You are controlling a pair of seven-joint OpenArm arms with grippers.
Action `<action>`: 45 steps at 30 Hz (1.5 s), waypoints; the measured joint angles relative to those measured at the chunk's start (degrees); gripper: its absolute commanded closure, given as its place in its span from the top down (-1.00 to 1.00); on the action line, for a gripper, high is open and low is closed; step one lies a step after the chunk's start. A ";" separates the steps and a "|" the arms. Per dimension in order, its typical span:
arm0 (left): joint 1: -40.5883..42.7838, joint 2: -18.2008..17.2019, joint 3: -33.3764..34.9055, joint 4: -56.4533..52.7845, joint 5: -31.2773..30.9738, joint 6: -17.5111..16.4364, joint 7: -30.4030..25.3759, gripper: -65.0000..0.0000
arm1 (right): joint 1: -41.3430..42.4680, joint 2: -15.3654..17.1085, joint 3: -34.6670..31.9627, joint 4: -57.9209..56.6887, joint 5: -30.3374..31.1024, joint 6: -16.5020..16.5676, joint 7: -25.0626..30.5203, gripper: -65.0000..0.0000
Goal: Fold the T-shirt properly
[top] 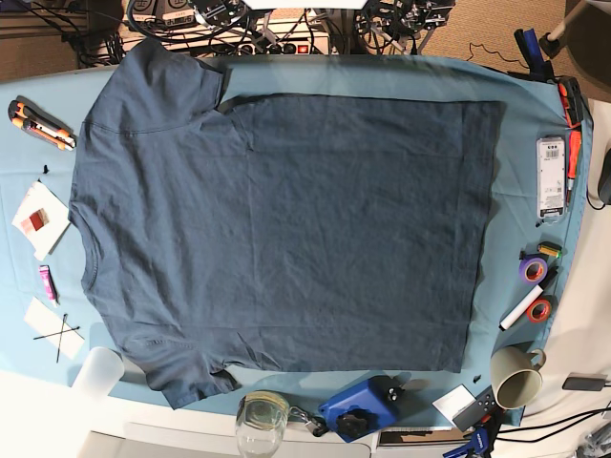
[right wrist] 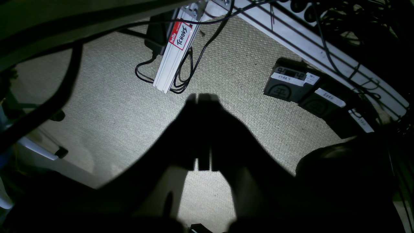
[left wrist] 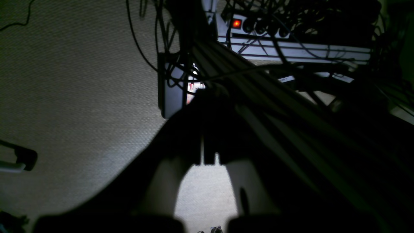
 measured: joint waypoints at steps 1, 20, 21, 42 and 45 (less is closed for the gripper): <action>0.00 0.00 0.00 0.00 0.00 -0.02 0.00 -1.00 | -0.02 0.00 0.00 0.04 0.00 0.02 0.00 -1.00; 7.32 -1.29 0.00 6.38 0.46 -0.24 -0.17 -1.00 | -2.14 0.37 0.00 0.81 -0.24 0.00 -3.43 -1.00; 8.44 -1.62 0.00 7.43 0.42 -0.24 -0.20 -1.00 | -2.91 0.61 0.00 1.62 -0.13 0.02 -3.58 -1.00; 32.48 -5.66 0.04 40.46 -0.98 -11.15 0.42 -1.00 | -30.84 13.73 9.77 45.55 13.90 0.28 -13.70 -1.00; 36.98 -6.01 0.13 48.06 -6.69 -11.23 1.75 -1.00 | -34.64 13.79 16.65 51.52 20.61 0.04 -18.18 -1.00</action>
